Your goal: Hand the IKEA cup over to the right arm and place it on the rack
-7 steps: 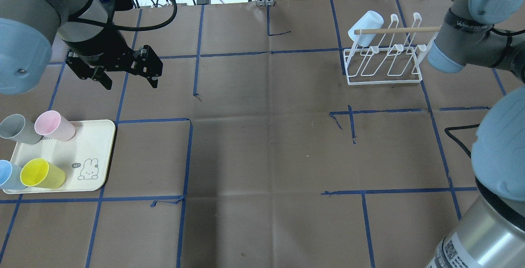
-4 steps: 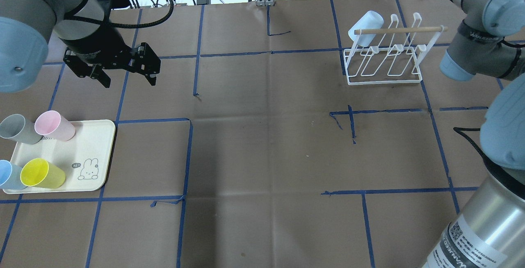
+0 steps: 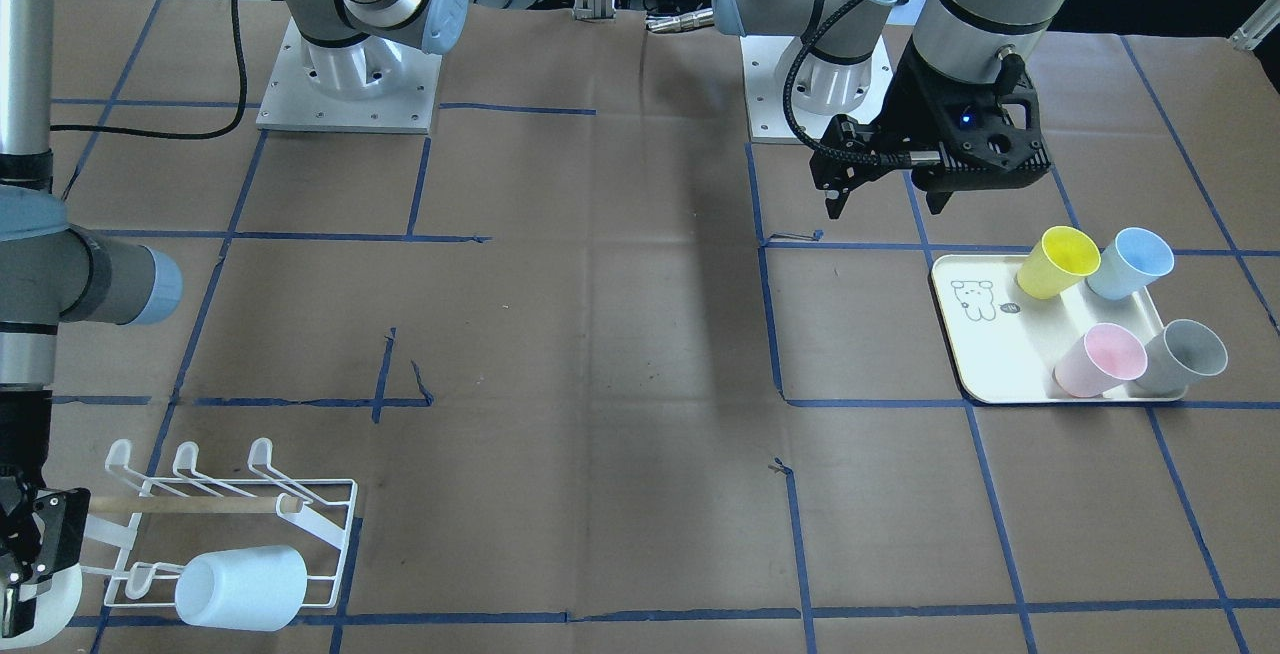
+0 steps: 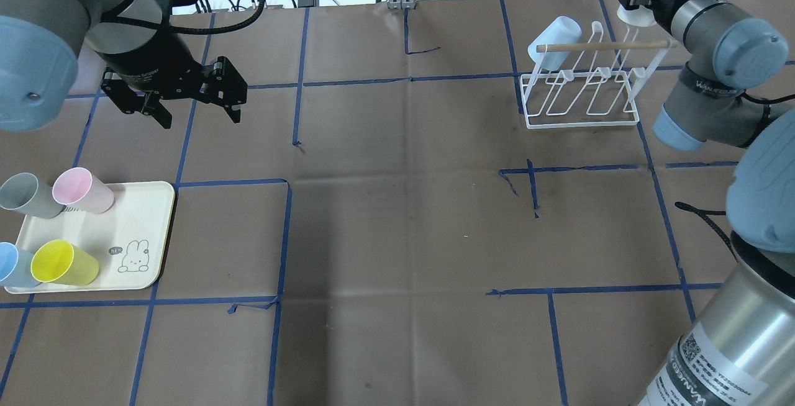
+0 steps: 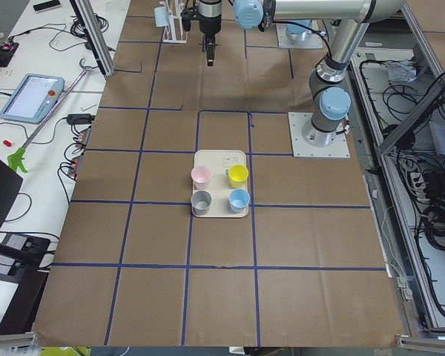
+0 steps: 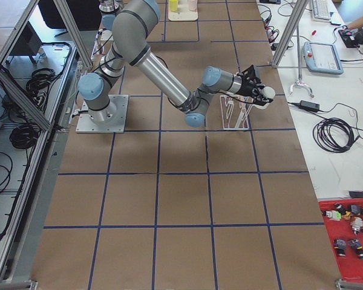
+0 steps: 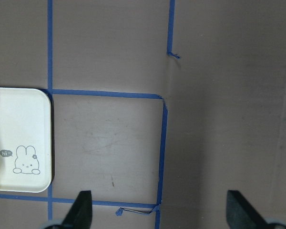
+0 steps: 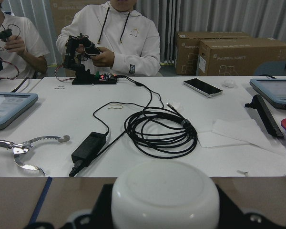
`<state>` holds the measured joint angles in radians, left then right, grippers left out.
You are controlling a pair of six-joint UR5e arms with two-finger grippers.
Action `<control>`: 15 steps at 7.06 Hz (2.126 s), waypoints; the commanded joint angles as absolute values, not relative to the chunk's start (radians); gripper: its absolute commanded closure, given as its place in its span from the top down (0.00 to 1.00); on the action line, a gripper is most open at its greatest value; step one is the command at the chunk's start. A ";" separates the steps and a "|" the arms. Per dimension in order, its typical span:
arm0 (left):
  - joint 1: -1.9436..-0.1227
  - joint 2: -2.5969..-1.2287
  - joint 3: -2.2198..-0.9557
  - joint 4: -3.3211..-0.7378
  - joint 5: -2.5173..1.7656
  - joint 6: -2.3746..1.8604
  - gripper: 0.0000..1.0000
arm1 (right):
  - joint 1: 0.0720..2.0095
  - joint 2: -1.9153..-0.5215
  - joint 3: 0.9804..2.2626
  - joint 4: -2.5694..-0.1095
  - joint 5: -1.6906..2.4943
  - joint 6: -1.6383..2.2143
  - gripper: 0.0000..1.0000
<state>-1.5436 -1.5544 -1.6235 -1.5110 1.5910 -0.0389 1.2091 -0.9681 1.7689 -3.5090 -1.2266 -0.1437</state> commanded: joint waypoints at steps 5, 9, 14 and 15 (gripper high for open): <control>-1.545 -1.548 -1.624 -1.511 1.582 -0.043 0.99 | 1.209 -0.980 1.819 -3.494 -1.233 -0.132 1.00; -1.545 -1.548 -1.629 -1.494 1.582 -0.044 1.00 | 1.216 -1.116 1.810 -3.257 -1.229 -0.129 1.00; -1.545 -1.546 -1.635 -1.488 1.582 -0.044 0.99 | 1.369 -1.397 1.721 -2.522 -1.369 -0.137 1.00; -1.545 -1.546 -1.635 -1.488 1.582 -0.044 1.00 | 1.411 -1.440 1.688 -2.341 -1.449 -0.133 1.00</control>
<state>-1.5447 -1.5463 -1.6348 -1.4882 1.5814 -0.0445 1.3592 -1.3877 1.7222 -2.5546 -1.3650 -0.1373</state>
